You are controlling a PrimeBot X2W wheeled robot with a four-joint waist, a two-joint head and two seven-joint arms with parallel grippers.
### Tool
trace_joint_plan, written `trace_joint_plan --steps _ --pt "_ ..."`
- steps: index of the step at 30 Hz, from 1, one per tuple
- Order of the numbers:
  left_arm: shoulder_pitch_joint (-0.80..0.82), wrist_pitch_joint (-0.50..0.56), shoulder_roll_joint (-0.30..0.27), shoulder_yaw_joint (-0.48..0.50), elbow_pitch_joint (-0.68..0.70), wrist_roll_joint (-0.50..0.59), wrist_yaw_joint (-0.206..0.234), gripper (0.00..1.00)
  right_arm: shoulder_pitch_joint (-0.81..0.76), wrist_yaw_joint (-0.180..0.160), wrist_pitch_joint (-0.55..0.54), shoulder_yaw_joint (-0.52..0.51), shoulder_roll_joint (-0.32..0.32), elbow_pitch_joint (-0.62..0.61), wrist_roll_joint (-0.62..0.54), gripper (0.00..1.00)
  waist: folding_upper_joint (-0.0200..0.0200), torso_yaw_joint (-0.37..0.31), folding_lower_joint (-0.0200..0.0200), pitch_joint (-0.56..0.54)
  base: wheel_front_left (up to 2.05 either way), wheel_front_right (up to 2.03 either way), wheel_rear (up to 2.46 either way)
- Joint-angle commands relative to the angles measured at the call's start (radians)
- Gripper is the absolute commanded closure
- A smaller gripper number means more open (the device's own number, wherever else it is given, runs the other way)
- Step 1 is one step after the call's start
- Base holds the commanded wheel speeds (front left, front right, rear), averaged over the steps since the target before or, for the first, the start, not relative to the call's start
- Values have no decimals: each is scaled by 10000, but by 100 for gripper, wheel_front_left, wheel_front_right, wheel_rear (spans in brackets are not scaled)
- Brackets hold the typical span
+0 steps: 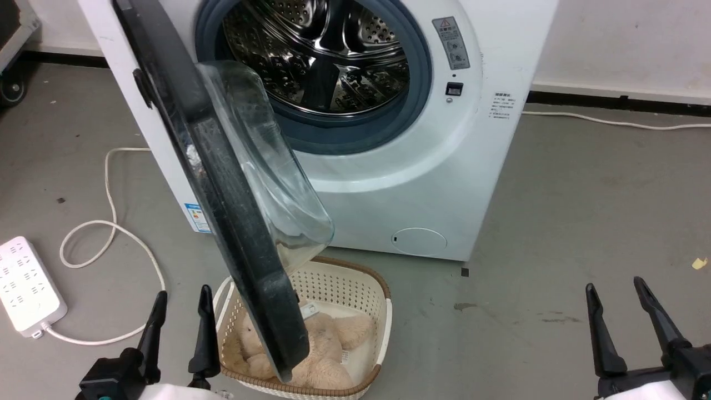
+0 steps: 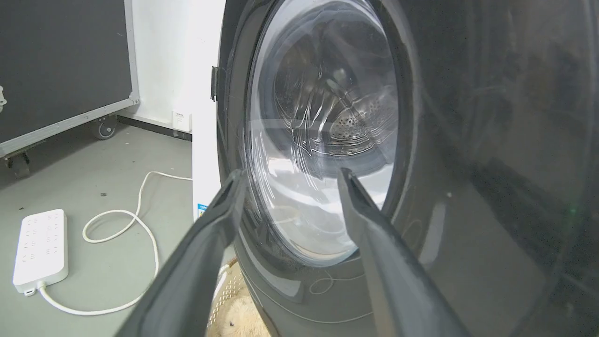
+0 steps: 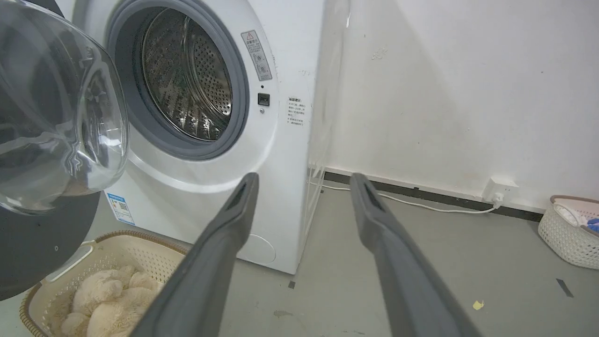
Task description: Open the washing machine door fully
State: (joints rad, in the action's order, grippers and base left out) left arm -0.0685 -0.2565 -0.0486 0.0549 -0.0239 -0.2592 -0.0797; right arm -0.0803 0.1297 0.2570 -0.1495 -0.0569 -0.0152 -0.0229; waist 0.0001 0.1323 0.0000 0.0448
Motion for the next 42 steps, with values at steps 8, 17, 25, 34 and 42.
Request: trace_joint_plan --steps 8,17,25,34,42 --pt "-120 -53 -16 130 -119 479 -139 0 -26 10 45 -49 63 -7 612 0 -1 -111 0 72 0 0 0" --pt "-35 -53 -16 112 34 575 -105 100 143 10 46 -62 65 -53 786 0 -1 -56 0 86 0 0 0" --pt "155 -53 -16 442 826 306 52 100 149 10 47 -47 65 -21 904 0 -1 16 0 35 0 0 0" --pt "1314 -53 -16 1287 3556 -600 698 100 88 10 47 -90 66 76 1054 0 -1 44 0 -249 0 0 0" --pt "1992 -10 -21 959 4938 -59 492 100 134 10 47 -147 66 132 1259 0 -1 -21 0 -333 0 0 0"
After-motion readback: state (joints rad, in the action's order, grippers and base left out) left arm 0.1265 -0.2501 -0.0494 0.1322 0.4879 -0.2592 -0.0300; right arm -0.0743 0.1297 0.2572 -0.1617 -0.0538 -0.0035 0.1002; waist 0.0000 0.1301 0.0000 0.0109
